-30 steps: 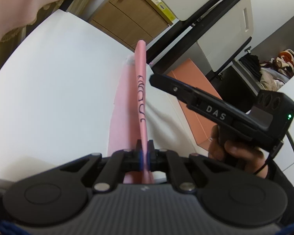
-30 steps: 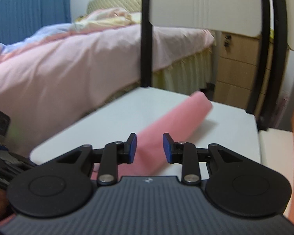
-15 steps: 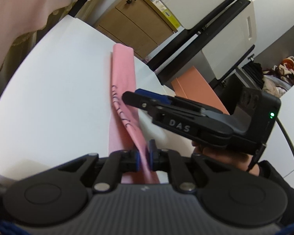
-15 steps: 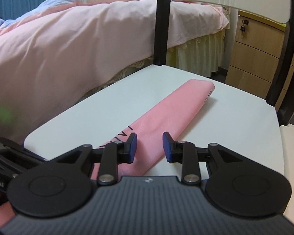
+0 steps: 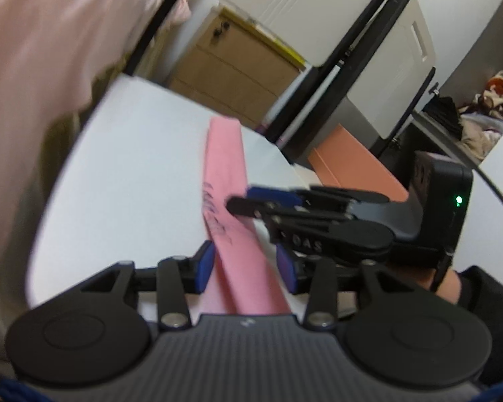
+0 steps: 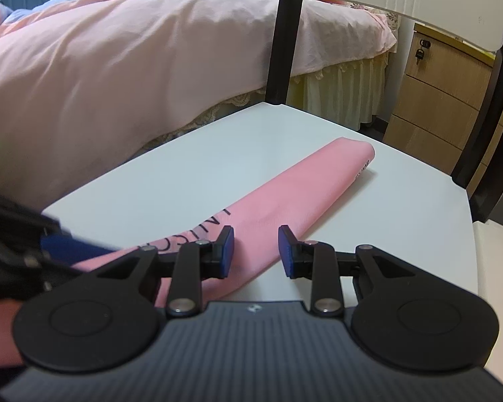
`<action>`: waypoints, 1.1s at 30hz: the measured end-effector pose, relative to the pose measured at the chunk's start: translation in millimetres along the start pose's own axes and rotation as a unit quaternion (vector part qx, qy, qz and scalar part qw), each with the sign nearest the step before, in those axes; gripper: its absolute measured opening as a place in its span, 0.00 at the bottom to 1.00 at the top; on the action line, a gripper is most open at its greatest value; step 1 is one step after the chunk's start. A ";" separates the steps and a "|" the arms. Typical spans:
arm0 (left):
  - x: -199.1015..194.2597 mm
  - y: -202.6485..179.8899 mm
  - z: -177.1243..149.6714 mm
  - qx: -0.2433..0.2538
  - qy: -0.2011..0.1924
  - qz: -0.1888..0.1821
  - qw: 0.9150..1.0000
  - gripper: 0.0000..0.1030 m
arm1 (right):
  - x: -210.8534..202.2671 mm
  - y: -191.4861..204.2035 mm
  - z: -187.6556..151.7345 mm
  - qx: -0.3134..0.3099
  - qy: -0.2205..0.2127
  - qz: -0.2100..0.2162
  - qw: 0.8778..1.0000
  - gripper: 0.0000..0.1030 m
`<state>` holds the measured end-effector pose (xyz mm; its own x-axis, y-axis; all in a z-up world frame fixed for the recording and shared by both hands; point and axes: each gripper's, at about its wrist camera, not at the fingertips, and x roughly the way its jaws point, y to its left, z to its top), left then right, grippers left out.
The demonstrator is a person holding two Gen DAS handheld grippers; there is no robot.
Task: Fold shopping bag
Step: 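Open the left gripper and release the rolled pink bag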
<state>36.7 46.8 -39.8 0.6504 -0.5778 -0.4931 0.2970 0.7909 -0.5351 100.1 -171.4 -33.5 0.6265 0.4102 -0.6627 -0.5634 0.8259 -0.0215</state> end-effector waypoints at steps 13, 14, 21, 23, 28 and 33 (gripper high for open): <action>7.4 -25.6 -12.5 0.095 -0.011 0.069 0.993 0.46 | -12.5 5.5 -6.7 -0.019 0.010 0.002 1.000 0.31; 8.2 -27.7 -14.2 0.104 -0.012 0.074 0.992 0.46 | -13.4 6.2 -7.2 -0.020 0.011 0.002 1.000 0.31; 13.9 -42.5 -26.0 0.166 -0.018 0.108 0.980 0.44 | -16.4 6.0 -9.5 -0.014 0.013 0.005 1.000 0.31; 15.5 -46.8 -29.4 0.184 -0.019 0.117 0.976 0.44 | -17.3 3.3 -9.7 -0.002 0.010 0.009 1.000 0.31; 18.7 -56.4 -37.5 0.225 -0.022 0.137 0.964 0.42 | -18.2 -13.7 -9.2 0.066 -0.009 0.022 0.998 0.32; 17.7 -58.8 -41.4 0.241 -0.023 0.138 0.960 0.42 | -11.5 -37.6 -6.9 0.156 -0.026 0.030 0.987 0.48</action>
